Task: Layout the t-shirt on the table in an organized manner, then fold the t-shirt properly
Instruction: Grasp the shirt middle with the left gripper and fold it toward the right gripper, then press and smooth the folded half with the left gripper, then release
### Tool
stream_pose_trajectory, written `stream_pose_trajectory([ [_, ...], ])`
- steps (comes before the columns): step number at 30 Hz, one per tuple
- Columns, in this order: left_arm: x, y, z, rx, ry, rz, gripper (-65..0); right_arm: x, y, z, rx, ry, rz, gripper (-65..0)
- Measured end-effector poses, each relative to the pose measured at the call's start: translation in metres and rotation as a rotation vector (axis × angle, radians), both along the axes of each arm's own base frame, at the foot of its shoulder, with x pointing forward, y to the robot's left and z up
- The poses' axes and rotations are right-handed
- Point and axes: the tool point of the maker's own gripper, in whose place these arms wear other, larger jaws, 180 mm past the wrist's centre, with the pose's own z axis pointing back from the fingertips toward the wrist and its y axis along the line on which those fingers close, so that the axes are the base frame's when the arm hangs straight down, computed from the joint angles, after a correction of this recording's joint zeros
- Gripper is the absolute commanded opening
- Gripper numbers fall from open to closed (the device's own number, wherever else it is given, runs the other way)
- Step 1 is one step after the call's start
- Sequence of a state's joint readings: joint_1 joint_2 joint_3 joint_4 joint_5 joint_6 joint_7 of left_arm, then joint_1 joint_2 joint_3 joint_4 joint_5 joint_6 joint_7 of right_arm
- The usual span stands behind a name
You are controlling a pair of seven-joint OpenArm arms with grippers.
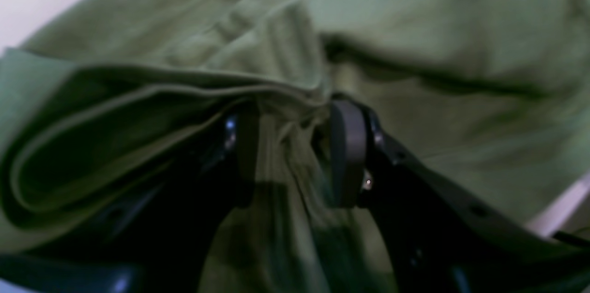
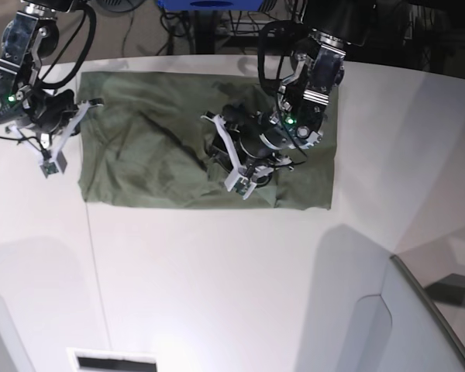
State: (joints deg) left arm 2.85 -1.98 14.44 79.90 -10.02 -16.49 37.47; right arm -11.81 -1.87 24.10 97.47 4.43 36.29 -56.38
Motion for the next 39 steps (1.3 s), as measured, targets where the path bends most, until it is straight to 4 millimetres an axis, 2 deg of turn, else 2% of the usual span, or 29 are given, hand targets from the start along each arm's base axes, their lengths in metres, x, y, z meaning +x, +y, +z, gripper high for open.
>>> stream_pose_trajectory([
  [5,-0.001,0.005,0.002,-0.057,0.024,0.025,-39.8,0.0,0.0,0.0,-0.001,-0.001,0.0,-62.1],
  [10,-0.011,-0.018,0.005,-0.071,0.027,-0.051,-39.8,0.0,-0.001,0.0,-0.002,0.002,0.0,-62.1],
  [12,-0.011,-0.03,0.016,-0.077,-0.006,-0.088,-40.2,0.0,0.0,0.0,-0.002,0.002,0.002,-62.1],
  [15,0.001,-0.036,0.048,-0.106,-0.098,-0.105,-40.5,0.0,0.0,0.0,-0.002,0.002,0.002,-62.1],
  [16,0.004,-0.033,0.057,-0.105,-0.122,-0.107,-40.6,0.0,0.0,0.0,-0.002,0.003,0.002,-62.1],
  [18,0.008,-0.014,0.064,-0.059,-0.125,-0.035,-41.6,0.0,0.0,0.0,-0.002,0.003,0.002,-62.1],
  [20,0.01,0.015,0.063,0.004,-0.12,0.074,-50.2,-0.001,0.0,0.0,-0.001,0.003,0.002,-62.1],
  [22,0.007,0.038,0.058,0.048,-0.11,0.155,-65.0,-0.001,-0.001,0.0,-0.003,0.003,0.002,-62.1],
  [27,-0.016,0.065,0.028,0.089,-0.008,0.247,-65.0,-0.001,-0.001,-0.001,-0.003,0.006,0.002,-62.1],
  [30,-0.015,0.097,0.019,0.111,0.017,0.378,-65.0,0.0,0.0,0.0,-0.002,0.003,0.002,-62.1],
  [32,-0.011,0.11,0.019,0.114,0.005,0.428,-65.0,0.0,0.0,0.0,-0.002,0.002,0.002,-62.1],
  [39,-0.016,0.111,-0.009,0.126,0.072,0.432,-65.0,0.0,0.001,0.0,0.0,0.002,0.002,-62.1],
])
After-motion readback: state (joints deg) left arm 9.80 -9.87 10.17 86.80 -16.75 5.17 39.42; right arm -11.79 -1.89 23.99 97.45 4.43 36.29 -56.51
